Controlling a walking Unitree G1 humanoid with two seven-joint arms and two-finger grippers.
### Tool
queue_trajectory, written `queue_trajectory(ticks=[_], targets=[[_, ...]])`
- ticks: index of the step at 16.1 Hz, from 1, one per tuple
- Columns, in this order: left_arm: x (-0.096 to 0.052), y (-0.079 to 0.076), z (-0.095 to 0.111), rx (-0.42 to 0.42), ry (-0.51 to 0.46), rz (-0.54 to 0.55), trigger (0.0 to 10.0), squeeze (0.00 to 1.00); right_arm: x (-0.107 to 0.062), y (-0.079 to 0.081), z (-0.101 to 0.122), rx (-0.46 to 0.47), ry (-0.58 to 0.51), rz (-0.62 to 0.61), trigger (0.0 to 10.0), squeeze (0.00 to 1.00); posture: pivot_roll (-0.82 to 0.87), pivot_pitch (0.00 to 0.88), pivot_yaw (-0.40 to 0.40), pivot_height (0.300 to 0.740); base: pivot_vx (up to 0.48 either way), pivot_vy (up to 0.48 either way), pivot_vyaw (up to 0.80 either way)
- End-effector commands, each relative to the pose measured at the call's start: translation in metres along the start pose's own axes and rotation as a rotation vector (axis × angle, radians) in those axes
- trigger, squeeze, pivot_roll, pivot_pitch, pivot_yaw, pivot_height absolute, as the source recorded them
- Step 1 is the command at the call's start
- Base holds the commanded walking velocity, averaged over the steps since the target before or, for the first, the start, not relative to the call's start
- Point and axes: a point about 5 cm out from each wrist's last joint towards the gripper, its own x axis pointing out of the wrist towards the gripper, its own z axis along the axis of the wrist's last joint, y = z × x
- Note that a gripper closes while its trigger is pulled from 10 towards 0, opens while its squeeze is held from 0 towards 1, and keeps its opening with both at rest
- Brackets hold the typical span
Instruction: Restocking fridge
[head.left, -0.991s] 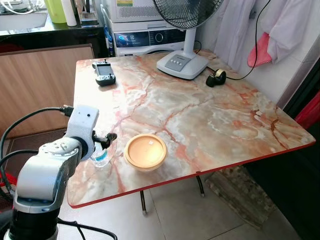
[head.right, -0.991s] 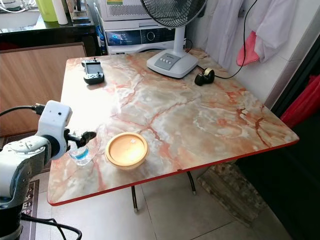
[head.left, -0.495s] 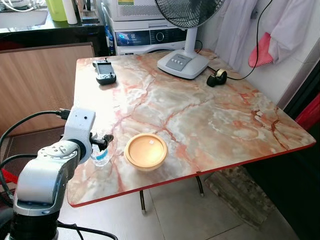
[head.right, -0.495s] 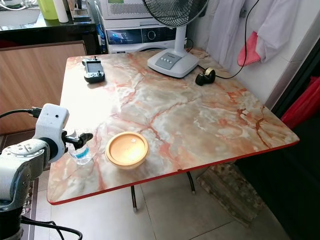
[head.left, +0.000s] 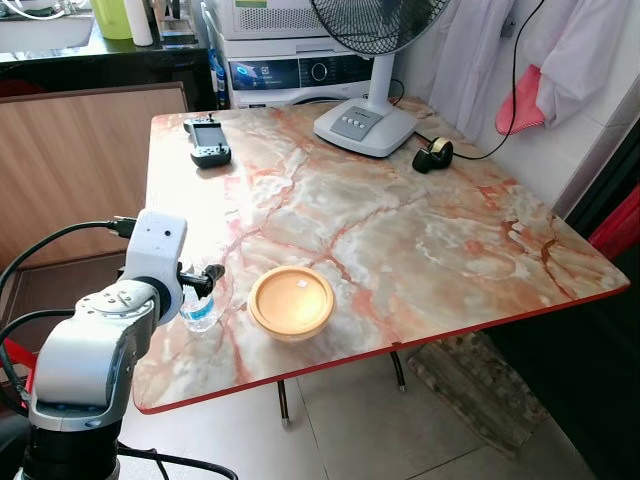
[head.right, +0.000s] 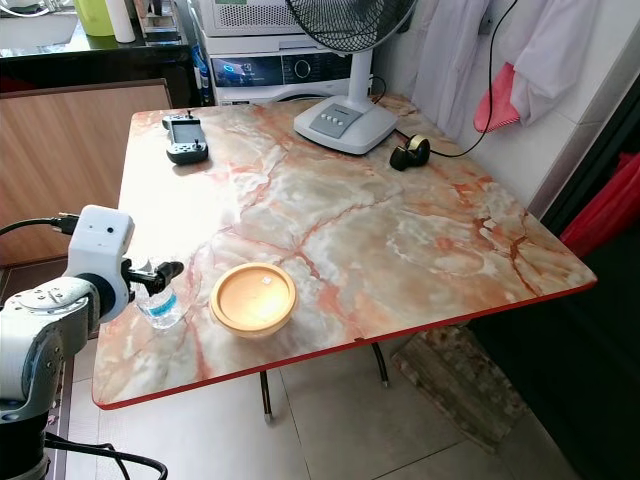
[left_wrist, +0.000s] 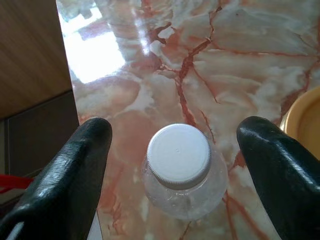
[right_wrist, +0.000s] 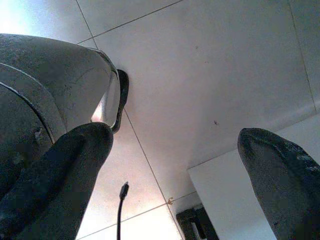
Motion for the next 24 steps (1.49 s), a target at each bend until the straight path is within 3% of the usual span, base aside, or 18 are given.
queue_trajectory(ticks=[1, 7, 8, 9, 11, 12, 21, 24], targets=[[0.002, 0.000, -0.005, -0.001, 0.012, 0.017, 0.0, 0.00, 0.000, 0.004, -0.003, -0.013, 0.016, 0.030, 10.0, 0.00, 0.19, 0.000, -0.088, 0.740, 0.000, 0.000, 0.00], [0.004, -0.002, -0.007, -0.010, 0.021, 0.012, 0.0, 0.00, 0.000, 0.004, -0.003, -0.014, 0.015, 0.032, 10.0, 0.00, 0.19, 0.000, -0.087, 0.740, 0.000, 0.000, 0.00], [0.004, -0.002, -0.008, -0.010, 0.025, 0.011, 7.4, 0.00, 0.000, 0.005, -0.003, -0.014, 0.016, 0.033, 10.0, 0.00, 0.19, 0.000, -0.087, 0.740, 0.000, 0.000, 0.00], [0.005, -0.003, -0.008, -0.011, 0.025, 0.011, 10.0, 0.00, 0.000, 0.005, -0.003, -0.012, 0.016, 0.033, 10.0, 0.00, 0.19, 0.000, -0.086, 0.740, 0.000, 0.000, 0.00], [0.005, -0.002, -0.007, -0.013, 0.015, 0.019, 10.0, 0.00, 0.000, 0.005, -0.003, -0.012, 0.016, 0.033, 10.0, 0.00, 0.19, 0.000, -0.086, 0.740, 0.000, 0.000, 0.00], [0.005, 0.000, -0.003, -0.012, -0.005, 0.032, 0.0, 0.00, 0.000, 0.004, -0.003, -0.013, 0.016, 0.032, 10.0, 0.00, 0.19, 0.000, -0.086, 0.740, 0.000, 0.000, 0.00], [0.006, -0.003, -0.014, 0.011, 0.036, 0.015, 0.0, 0.00, 0.000, 0.005, -0.003, -0.015, 0.019, 0.039, 10.0, 0.00, 0.19, 0.000, -0.085, 0.740, 0.000, 0.000, 0.00], [0.007, 0.008, -0.011, 0.034, 0.008, 0.094, 0.0, 0.00, 0.000, 0.006, -0.004, -0.012, 0.020, 0.042, 10.0, 0.00, 0.19, 0.000, -0.082, 0.740, 0.000, 0.000, 0.00]])
